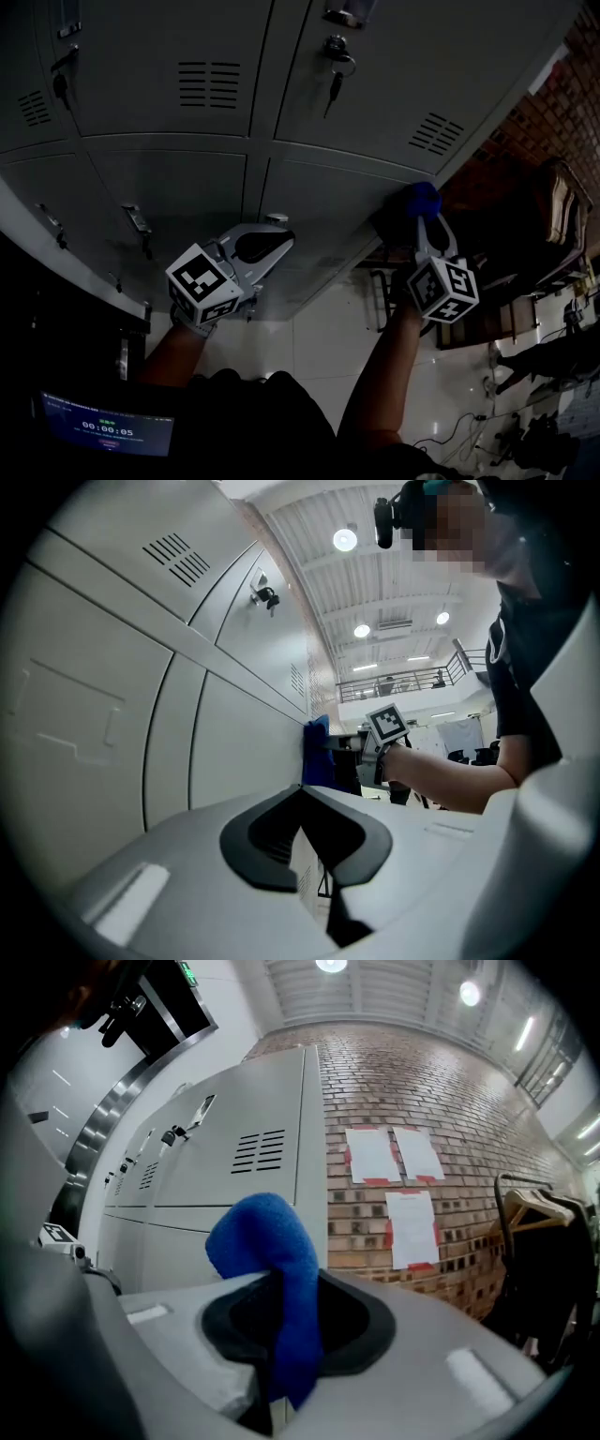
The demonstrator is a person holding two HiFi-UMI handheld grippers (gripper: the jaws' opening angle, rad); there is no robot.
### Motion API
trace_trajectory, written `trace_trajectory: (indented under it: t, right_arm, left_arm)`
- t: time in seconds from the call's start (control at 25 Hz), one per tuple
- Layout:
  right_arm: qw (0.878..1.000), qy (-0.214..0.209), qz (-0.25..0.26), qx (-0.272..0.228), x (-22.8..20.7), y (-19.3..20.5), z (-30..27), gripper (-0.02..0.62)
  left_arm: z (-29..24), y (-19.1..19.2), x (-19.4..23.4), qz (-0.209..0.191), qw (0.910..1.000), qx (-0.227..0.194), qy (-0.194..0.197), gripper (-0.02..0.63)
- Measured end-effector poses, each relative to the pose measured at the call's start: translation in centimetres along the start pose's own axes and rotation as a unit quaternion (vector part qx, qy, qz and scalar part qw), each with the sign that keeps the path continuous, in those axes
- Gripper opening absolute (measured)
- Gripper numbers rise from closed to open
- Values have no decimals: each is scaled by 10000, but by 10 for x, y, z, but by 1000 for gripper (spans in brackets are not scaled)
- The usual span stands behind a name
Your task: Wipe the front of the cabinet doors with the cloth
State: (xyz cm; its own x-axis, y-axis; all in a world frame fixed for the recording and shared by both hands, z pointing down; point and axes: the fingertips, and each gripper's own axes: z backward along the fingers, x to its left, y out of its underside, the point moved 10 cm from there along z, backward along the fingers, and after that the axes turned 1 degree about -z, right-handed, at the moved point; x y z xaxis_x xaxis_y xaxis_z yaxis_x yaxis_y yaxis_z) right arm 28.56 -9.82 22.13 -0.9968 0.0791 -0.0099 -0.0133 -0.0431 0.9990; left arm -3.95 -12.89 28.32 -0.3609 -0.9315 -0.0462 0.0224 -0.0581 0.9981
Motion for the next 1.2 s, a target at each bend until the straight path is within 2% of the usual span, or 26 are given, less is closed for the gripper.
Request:
trace_trajectory:
  t: [0.2,0.28,0.52,0.68,0.8,0.96,1.2]
  right_arm:
    - [9999,68,101,35,-8,1,3,78]
    - [9999,-47,126,-10,-2,0,4,78]
    - [9930,-1180,-65,-44,61,2,-1,78]
    - [9812,-1925,-59,87,118,11,-16,78]
    - [9723,-2330,-99,176,157,21,-29,78]
    - [9677,-2500,-98,292,191,35,-43,78]
    - [9734,-2281,29,199,210,47,-51,78]
  left_arm:
    - [-12,2,-5,44,10000,-28,46,2]
    - [-13,4,-6,67,10000,-37,59,2]
    - [3,5,2,61,10000,-65,-1,2]
    - [26,3,9,36,9999,14,-156,2]
    - [48,-1,16,-8,9995,93,-306,2]
    - [79,-5,25,-58,9984,188,-539,2]
    - [110,-5,33,-56,9955,260,-914,2]
